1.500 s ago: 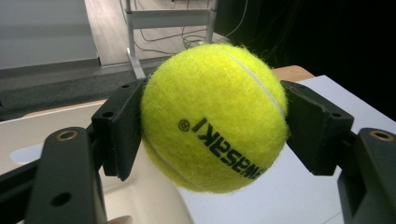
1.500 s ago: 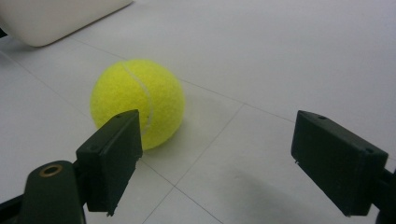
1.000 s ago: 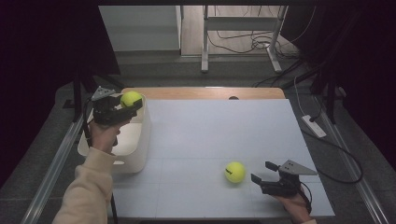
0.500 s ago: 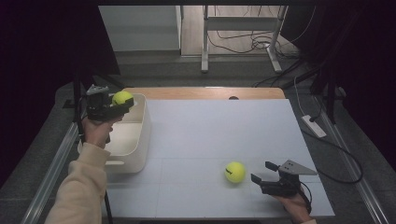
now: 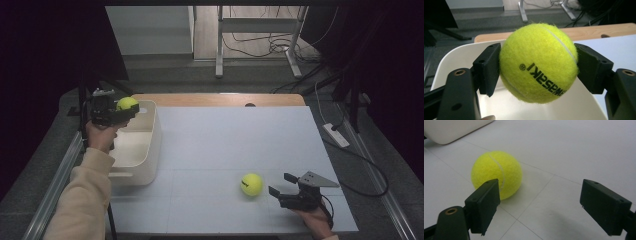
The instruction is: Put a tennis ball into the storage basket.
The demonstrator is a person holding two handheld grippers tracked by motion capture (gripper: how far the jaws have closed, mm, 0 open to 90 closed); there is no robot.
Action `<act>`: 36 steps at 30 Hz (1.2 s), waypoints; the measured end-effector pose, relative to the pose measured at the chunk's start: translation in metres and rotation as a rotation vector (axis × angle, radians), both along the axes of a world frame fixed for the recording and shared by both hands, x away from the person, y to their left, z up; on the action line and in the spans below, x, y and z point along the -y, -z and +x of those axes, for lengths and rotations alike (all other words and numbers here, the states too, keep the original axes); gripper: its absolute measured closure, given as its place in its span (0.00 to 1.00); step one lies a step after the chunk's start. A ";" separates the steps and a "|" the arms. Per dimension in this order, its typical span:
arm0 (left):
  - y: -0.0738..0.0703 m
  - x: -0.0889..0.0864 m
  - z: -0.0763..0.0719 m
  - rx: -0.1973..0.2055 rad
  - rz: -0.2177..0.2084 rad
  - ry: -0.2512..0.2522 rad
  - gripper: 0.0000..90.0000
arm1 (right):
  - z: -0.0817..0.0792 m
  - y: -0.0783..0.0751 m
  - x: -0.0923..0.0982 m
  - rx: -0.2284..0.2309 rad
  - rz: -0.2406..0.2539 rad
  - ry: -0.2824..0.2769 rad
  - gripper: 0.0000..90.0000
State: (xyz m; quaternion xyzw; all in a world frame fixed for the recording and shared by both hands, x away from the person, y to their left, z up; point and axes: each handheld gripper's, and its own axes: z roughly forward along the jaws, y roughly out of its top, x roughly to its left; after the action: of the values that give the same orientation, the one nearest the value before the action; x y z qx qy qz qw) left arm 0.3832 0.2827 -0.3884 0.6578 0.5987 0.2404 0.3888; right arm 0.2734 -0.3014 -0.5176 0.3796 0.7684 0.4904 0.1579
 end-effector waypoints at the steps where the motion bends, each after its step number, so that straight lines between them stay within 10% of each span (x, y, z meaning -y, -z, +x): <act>1: 0.001 -0.001 0.002 -0.009 0.002 -0.002 0.30 | 0.000 0.000 0.000 -0.002 0.000 0.000 0.18; 29: 0.008 -0.006 0.015 -0.076 0.026 -0.039 0.29 | 0.001 0.000 0.000 -0.003 -0.004 0.001 0.18; 36: 0.003 -0.002 0.010 -0.044 0.001 -0.018 0.09 | 0.001 0.000 0.001 -0.003 -0.002 0.008 0.17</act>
State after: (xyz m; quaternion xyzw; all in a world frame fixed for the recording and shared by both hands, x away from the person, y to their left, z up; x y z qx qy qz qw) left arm 0.3928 0.2850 -0.3912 0.6577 0.6128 0.2294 0.3731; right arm 0.2744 -0.3019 -0.5179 0.3833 0.7678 0.4882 0.1590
